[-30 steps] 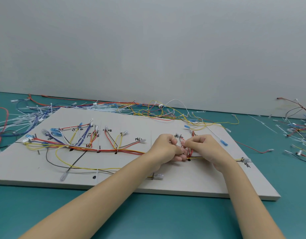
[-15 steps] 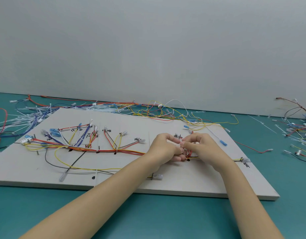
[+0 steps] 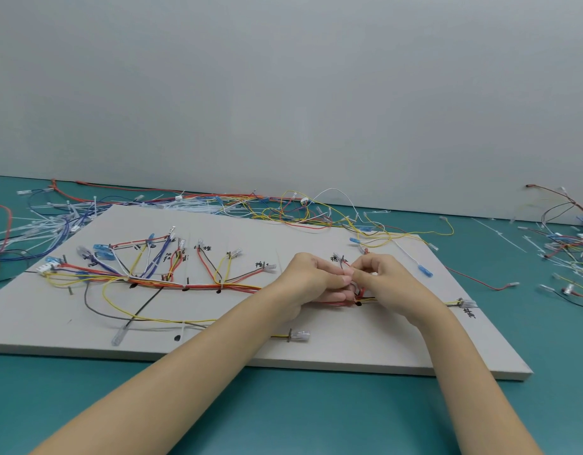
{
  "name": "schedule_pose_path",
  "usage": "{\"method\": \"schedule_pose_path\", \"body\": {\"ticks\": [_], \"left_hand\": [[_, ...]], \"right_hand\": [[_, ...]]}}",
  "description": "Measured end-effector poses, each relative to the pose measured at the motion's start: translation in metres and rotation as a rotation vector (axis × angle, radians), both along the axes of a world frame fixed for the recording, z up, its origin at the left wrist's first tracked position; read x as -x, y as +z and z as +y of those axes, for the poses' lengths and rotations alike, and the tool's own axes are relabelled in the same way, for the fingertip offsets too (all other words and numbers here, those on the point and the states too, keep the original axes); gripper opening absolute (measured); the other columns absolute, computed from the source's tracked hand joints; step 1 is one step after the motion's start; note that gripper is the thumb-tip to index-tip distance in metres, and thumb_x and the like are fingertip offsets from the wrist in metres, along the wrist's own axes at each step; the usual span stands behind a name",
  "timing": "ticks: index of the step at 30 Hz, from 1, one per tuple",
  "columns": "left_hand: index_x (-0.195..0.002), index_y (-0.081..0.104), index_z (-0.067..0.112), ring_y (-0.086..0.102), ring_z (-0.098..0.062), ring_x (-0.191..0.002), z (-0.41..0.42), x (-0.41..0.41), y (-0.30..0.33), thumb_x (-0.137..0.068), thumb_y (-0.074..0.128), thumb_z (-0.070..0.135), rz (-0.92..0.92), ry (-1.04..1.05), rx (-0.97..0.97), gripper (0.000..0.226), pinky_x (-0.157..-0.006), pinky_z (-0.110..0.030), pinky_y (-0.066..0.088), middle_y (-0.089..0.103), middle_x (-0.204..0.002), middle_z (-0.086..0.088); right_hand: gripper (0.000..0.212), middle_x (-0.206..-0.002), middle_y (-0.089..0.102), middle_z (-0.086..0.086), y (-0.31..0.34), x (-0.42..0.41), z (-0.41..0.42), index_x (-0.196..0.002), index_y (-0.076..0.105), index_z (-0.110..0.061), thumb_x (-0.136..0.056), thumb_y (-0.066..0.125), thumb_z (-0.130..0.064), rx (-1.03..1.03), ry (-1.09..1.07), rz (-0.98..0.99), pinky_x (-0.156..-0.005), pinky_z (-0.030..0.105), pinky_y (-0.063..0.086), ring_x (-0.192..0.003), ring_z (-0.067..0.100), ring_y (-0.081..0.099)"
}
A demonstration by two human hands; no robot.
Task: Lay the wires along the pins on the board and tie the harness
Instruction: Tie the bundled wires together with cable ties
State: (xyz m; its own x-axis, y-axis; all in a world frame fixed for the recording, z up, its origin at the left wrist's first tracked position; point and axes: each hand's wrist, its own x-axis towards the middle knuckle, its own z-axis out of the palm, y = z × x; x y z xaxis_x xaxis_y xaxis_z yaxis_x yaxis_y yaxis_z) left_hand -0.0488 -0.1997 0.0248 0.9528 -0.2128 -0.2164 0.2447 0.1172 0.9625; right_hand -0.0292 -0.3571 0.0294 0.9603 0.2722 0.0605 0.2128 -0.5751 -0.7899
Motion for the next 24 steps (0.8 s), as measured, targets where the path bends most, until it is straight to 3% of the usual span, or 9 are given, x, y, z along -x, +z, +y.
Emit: {"method": "schedule_pose_path", "body": {"ticks": [7,14,24], "left_hand": [[-0.095,0.071,-0.011,0.070,-0.023,-0.061,-0.0020,-0.0019,-0.0004,-0.084,0.067,-0.006,0.048,0.023,0.013,0.012,-0.060,-0.022,0.060,0.070,-0.077,-0.018],[-0.080,0.072,-0.007,0.071,-0.025,-0.061,-0.0026,-0.0011,-0.0017,-0.083,0.069,-0.006,0.062,0.033,0.021,0.004,-0.057,-0.023,0.059,0.071,-0.074,-0.019],[-0.097,0.069,-0.014,0.069,-0.028,-0.066,-0.0027,-0.0003,0.0002,-0.084,0.068,-0.005,0.078,0.027,-0.007,0.016,-0.062,-0.025,0.060,0.069,-0.085,-0.024]], "right_hand": [[0.026,-0.071,0.056,0.007,-0.0006,0.0007,0.0016,-0.072,0.061,-0.013,-0.097,0.057,-0.018,-0.030,0.001,0.023,-0.071,0.032,0.038,-0.070,0.017,0.047],[0.028,-0.072,0.052,0.012,-0.0016,-0.0014,0.0018,-0.070,0.060,-0.012,-0.097,0.057,-0.019,-0.060,-0.013,0.048,-0.072,0.032,0.036,-0.071,0.020,0.045],[0.025,-0.072,0.053,0.012,-0.0047,-0.0047,-0.0006,-0.076,0.061,-0.005,-0.097,0.057,-0.019,-0.065,-0.006,0.033,-0.071,0.034,0.037,-0.070,0.020,0.046]]}}
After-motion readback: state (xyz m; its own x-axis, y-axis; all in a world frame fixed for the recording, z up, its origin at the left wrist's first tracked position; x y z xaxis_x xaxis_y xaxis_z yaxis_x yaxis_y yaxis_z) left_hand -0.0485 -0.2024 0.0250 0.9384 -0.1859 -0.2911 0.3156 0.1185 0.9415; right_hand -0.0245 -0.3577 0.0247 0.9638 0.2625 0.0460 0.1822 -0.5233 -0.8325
